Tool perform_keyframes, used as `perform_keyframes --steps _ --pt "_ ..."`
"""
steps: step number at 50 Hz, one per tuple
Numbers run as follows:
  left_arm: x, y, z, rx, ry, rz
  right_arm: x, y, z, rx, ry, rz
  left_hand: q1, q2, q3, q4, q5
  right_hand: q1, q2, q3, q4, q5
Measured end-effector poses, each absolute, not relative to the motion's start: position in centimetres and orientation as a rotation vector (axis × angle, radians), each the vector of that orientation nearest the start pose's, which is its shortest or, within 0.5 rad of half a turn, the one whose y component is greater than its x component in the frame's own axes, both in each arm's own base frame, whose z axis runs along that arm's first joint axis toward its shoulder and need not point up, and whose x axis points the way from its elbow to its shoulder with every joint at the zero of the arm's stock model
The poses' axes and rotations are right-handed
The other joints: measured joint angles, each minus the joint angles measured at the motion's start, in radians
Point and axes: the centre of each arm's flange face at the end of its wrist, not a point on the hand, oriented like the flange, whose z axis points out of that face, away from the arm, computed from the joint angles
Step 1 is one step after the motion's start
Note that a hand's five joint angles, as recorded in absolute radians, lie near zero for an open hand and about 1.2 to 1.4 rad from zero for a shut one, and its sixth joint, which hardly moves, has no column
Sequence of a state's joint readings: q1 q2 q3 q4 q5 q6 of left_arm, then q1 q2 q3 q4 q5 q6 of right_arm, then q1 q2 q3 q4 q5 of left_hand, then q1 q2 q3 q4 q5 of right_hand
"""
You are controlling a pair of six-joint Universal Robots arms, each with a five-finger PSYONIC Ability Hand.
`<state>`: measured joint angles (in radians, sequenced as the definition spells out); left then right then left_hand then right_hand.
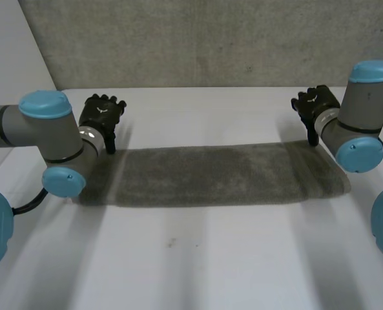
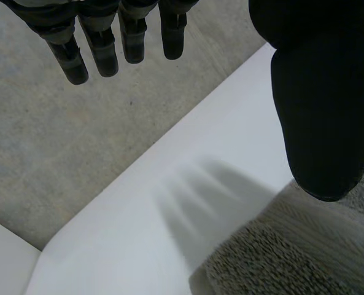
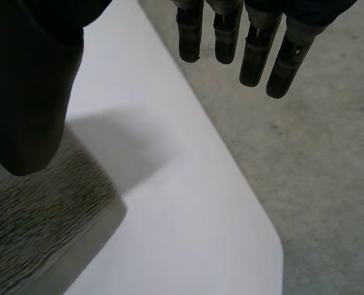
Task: Fold the towel.
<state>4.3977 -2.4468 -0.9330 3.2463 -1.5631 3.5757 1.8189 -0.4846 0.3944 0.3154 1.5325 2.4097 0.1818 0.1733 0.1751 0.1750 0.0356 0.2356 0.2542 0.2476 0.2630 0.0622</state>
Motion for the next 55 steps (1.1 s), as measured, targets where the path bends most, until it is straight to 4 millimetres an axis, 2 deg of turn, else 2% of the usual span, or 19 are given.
perform_keyframes --steps 6,9,15,21,30,37,42,46,48,50,52,55 --pt "-26.8 -39.7 18.4 0.837 2.142 -2.033 24.6 -44.4 22.5 -1.135 2.319 -2.164 -0.004 -0.005 -0.007 -0.006 -0.004 -0.001 0.0 0.0 0.0 0.0" --pt "-26.4 -38.6 19.2 0.838 2.153 -2.028 24.0 -43.6 23.8 -1.097 2.328 -2.147 -0.004 -0.005 -0.007 -0.006 -0.004 -0.004 0.0 0.0 0.0 0.0" --pt "-25.6 -36.0 20.0 0.841 2.199 -2.003 22.4 -41.5 24.7 -1.091 2.387 -2.038 -0.004 -0.005 -0.007 -0.006 -0.005 -0.004 0.0 0.0 0.0 0.0" --pt "-24.6 -32.7 20.3 0.798 2.284 -1.996 20.6 -38.4 23.4 -1.118 2.447 -1.857 -0.004 -0.005 -0.006 -0.006 -0.005 -0.004 0.0 0.0 0.0 0.0" --pt "-23.2 -28.9 19.3 0.714 2.416 -1.964 18.8 -34.8 19.0 -1.12 2.519 -1.619 -0.004 -0.006 -0.007 -0.007 -0.005 -0.004 0.0 0.0 0.0 0.0" --pt "-22.8 -27.5 18.2 0.706 2.442 -1.946 18.3 -34.0 16.2 -1.12 2.538 -1.59 -0.009 -0.006 -0.007 -0.007 -0.005 -0.004 0.0 0.0 0.0 0.0" --pt "-22.6 -27.2 17.9 0.705 2.434 -1.954 18.1 -34.2 14.8 -1.123 2.534 -1.621 -0.009 -0.006 -0.007 -0.007 -0.005 0.062 0.043 0.049 0.035 0.068" --pt "-22.6 -27.2 17.7 0.704 2.428 -1.961 18.0 -34.9 13.7 -1.128 2.526 -1.664 -0.009 -0.006 -0.007 -0.007 -0.005 0.266 0.247 0.259 0.241 0.282" --pt "-22.6 -27.1 17.7 0.704 2.427 -1.962 18.0 -35.1 13.2 -1.135 2.525 -1.675 -0.009 -0.006 -0.007 -0.007 -0.005 0.481 0.467 0.47 0.452 0.476" --pt "-22.6 -27.1 17.6 0.704 2.426 -1.964 17.9 -35.5 12.7 -1.152 2.525 -1.69 -0.009 -0.007 -0.007 -0.007 -0.005 0.854 0.847 0.833 0.822 0.844" --pt "-22.6 -27.1 17.6 0.704 2.425 -1.966 17.8 -35.7 12.5 -1.167 2.526 -1.702 -0.009 -0.007 -0.007 -0.007 -0.005 1.044 1.046 1.031 1.017 1.052" --pt "-22.7 -27.1 17.6 0.704 2.423 -1.969 17.1 -36.5 12.5 -1.178 2.542 -1.743 -0.009 -0.007 -0.007 -0.007 -0.005 1.077 1.07 1.087 1.078 1.096"
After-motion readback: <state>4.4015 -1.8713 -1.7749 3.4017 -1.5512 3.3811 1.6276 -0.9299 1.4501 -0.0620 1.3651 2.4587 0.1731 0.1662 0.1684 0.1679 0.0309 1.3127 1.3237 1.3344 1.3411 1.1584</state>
